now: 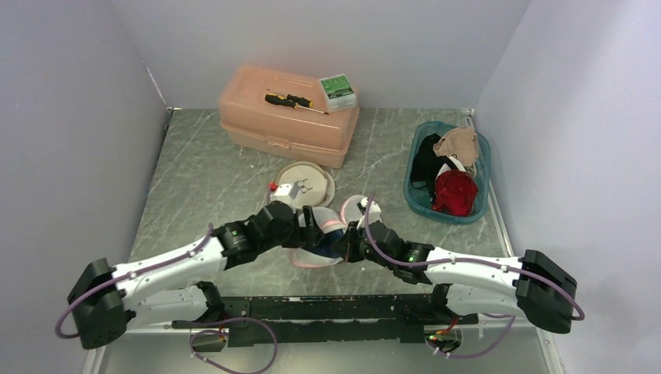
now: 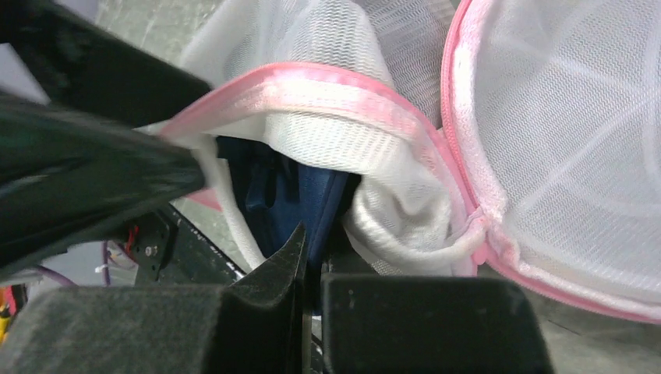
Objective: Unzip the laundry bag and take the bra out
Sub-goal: Pick up the bra from the laundry bag.
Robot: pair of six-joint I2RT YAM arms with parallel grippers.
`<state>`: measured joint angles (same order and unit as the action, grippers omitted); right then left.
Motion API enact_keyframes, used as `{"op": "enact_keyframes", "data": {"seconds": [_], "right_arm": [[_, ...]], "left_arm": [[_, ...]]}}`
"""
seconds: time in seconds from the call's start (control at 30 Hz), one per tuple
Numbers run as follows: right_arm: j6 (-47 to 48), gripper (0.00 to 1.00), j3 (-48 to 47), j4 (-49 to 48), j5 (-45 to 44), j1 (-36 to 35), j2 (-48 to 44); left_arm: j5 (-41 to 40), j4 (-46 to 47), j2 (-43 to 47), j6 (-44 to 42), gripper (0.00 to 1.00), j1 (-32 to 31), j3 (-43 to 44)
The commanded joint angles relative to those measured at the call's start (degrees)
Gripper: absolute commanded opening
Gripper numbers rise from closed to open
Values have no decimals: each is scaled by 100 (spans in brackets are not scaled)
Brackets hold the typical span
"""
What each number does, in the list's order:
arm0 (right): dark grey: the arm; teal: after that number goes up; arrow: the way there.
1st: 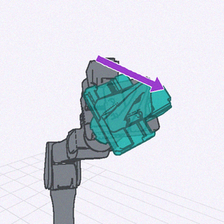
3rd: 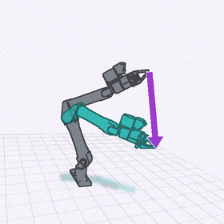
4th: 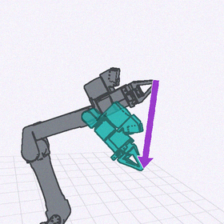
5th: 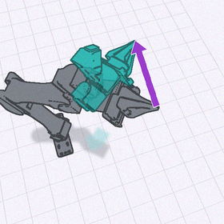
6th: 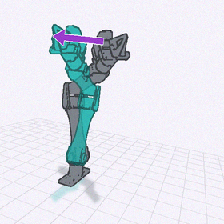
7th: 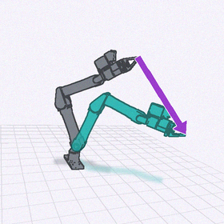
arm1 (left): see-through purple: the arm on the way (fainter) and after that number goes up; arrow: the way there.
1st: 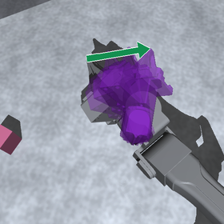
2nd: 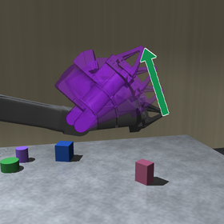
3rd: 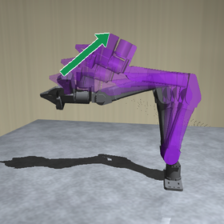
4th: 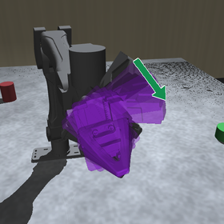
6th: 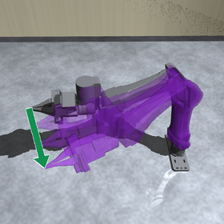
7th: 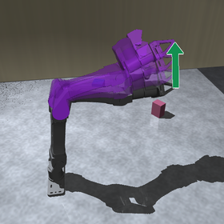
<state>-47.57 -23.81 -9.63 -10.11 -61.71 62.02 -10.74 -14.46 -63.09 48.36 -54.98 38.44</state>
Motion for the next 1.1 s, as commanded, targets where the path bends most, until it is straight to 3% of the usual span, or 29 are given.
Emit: {"op": "enact_keyframes", "data": {"seconds": [0.0, 0.2, 0.5, 0.73, 0.8, 0.9, 0.97, 1.07], "right_arm": [[-101, 0, 229, -199, -81, 182, -276], [-347, 0, 448, -364, -19, 341, -511], [-509, 0, 545, -508, 148, 439, -681], [-621, 0, 640, -601, 279, 441, -866], [-659, 0, 707, -642, 253, 449, -920], [-749, 0, 757, -658, 221, 451, -1003], [-792, 0, 759, -614, 159, 471, -1137], [-888, 0, 804, -515, -16, 512, -1409]], "left_arm": [[-145, -412, 936, 443, 93, -1, -318], [284, -140, 1652, 877, 93, -3, -996], [1019, 1288, 995, 1265, 93, 5, -1636], [1017, 2020, 795, 1478, 76, -2, -1831], [1021, 2281, 786, 1558, 63, 0, -1909], [1023, 2369, 716, 1543, 24, -3, -1917], [1022, 2269, 681, 1532, 4, 5, -1893], [1022, 2127, 734, 1568, 3, 4, -1944]]}}
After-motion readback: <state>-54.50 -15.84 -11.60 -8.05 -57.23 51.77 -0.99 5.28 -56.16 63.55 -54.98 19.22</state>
